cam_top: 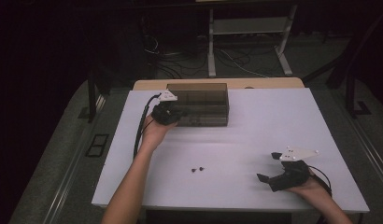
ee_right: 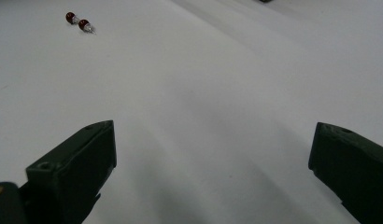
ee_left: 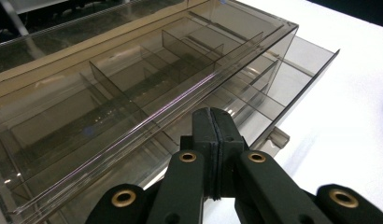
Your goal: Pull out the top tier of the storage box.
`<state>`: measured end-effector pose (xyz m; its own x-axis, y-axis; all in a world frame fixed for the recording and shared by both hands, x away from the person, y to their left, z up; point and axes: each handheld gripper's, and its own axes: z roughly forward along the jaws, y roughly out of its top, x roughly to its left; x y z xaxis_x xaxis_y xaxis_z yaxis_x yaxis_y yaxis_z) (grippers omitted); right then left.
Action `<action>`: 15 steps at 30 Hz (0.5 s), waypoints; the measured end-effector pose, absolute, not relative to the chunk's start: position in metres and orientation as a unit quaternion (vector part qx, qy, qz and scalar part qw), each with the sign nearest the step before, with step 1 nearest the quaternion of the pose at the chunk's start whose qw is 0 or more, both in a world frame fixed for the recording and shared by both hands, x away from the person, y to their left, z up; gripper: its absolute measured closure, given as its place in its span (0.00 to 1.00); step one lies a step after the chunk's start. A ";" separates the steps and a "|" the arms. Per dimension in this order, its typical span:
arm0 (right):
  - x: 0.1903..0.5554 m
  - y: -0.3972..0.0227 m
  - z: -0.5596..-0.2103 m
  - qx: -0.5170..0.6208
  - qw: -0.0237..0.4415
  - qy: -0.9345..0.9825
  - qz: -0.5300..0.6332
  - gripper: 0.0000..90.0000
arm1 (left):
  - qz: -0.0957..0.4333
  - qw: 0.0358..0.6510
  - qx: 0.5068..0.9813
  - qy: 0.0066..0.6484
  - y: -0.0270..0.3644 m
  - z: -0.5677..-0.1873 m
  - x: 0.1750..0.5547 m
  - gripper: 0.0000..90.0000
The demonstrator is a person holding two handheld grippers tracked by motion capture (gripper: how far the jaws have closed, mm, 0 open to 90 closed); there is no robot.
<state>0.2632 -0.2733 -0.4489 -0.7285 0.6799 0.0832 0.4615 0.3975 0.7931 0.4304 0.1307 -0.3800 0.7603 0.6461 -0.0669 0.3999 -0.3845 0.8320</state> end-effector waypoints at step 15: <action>0.263 -0.274 -0.449 0.345 0.128 0.826 0.427 0.00 | 0.129 0.445 0.829 0.313 0.129 -0.383 0.429 0.99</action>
